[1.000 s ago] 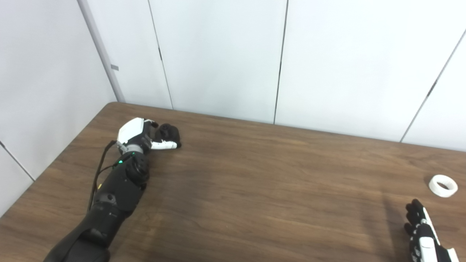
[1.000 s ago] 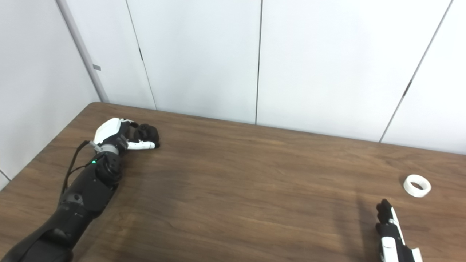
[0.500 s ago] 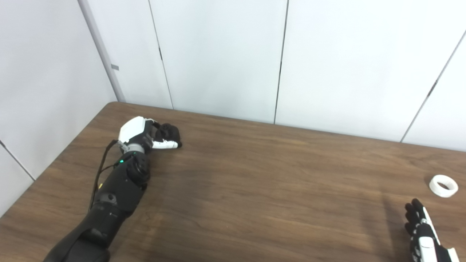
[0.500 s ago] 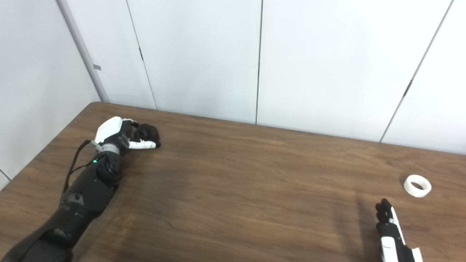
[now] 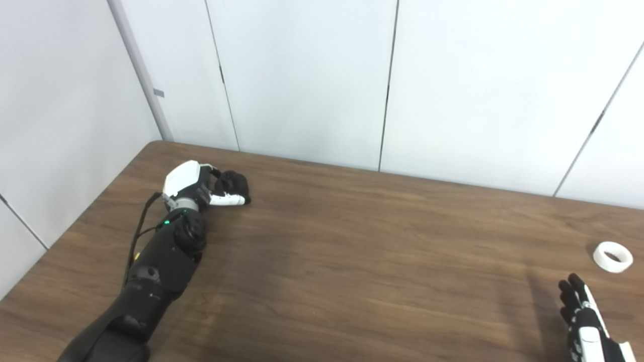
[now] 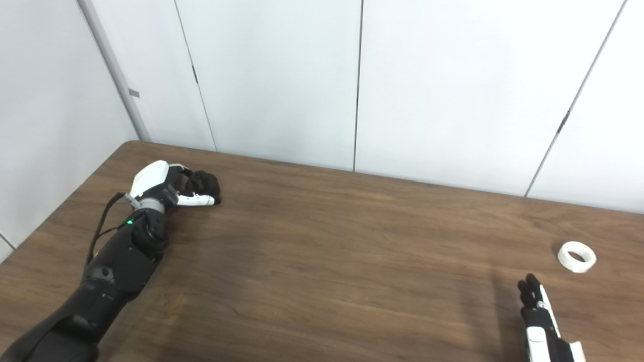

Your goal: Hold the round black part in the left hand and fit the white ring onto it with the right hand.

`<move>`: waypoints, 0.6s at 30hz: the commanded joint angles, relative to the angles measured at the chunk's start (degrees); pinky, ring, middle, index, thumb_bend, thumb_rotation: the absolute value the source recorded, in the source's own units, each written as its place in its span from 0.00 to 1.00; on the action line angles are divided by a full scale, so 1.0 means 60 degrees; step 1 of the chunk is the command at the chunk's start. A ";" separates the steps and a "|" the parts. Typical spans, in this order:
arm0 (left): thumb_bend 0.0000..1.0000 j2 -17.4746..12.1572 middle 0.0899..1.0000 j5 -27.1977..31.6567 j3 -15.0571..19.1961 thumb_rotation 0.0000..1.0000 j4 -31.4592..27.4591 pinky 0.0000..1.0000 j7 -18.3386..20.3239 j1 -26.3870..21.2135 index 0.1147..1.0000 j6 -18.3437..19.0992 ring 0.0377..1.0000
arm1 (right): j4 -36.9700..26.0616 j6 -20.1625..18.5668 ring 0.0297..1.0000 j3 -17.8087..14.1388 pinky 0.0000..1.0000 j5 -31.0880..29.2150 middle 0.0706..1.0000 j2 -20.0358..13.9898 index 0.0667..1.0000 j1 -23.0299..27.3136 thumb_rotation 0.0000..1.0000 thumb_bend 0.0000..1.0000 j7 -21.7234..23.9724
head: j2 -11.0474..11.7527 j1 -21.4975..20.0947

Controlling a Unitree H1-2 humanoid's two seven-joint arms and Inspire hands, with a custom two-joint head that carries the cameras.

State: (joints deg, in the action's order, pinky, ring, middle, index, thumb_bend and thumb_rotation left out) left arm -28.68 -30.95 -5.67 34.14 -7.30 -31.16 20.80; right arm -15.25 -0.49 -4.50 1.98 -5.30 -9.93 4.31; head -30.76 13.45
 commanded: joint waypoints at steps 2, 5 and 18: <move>0.88 -0.0303 0.88 0.0130 0.0197 0.25 -0.0057 1.00 -0.0298 -0.0396 0.63 -0.0285 0.96 | -0.0307 0.0159 0.98 0.0017 1.00 -0.0029 0.95 0.0037 0.96 -0.0436 1.00 0.31 -0.0115 | 0.0000 0.0008; 0.59 -0.0223 0.84 0.0442 0.0446 0.10 -0.0025 1.00 -0.0524 -0.0331 0.46 -0.0603 0.95 | -0.0324 0.0133 0.98 0.0010 1.00 -0.0072 0.95 0.0040 0.96 -0.0454 1.00 0.31 -0.0116 | -0.0015 0.0016; 0.52 -0.0327 0.73 0.0273 0.0319 0.05 -0.0097 1.00 -0.0751 -0.0179 0.42 -0.0843 0.87 | -0.0324 0.0126 0.99 0.0003 1.00 -0.0158 0.95 0.0017 0.96 -0.0464 1.00 0.31 -0.0120 | -0.0031 0.0044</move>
State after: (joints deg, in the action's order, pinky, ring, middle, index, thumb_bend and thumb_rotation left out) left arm -28.63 -28.75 -4.01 35.13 -10.07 -30.70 16.88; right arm -15.27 -0.53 -4.53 1.66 -5.29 -10.01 3.89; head -30.94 13.62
